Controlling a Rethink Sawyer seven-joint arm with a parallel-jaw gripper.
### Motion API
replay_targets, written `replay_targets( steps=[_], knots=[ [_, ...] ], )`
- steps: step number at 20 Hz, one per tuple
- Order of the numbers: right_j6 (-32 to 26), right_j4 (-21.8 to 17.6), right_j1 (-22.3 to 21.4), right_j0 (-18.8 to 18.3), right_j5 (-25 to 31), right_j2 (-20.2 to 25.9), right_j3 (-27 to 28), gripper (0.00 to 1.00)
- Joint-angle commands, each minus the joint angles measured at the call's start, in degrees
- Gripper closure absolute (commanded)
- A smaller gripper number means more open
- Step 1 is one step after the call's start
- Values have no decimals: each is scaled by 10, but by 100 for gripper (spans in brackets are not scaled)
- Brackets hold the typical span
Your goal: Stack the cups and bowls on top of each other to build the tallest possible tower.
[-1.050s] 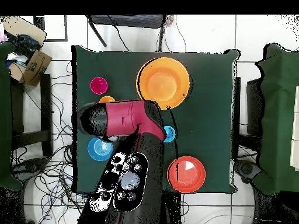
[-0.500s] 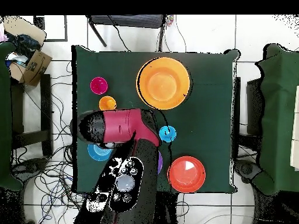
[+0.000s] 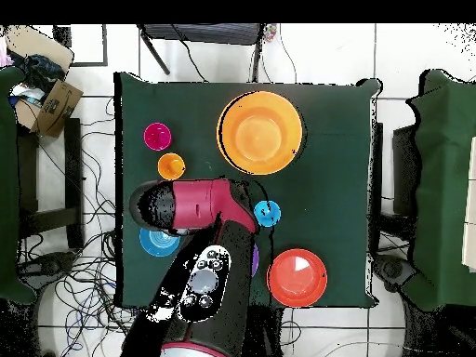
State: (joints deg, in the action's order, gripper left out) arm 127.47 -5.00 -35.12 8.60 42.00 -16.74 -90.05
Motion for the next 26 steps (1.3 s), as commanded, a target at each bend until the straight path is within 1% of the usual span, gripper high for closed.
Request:
replay_targets(
  steps=[1, 4, 14, 19, 22, 26],
  knots=[
    [139, 25, 46, 21, -49, 16, -31, 0],
    [144, 35, 51, 24, -62, 17, -39, 0],
    [153, 65, 56, 34, -70, 11, -48, 0],
    [150, 67, 62, 38, -70, 2, -40, 0],
    [155, 63, 74, 44, -69, -9, -29, 0],
    [163, 62, 82, 57, -69, -23, -28, 0]
  ],
)
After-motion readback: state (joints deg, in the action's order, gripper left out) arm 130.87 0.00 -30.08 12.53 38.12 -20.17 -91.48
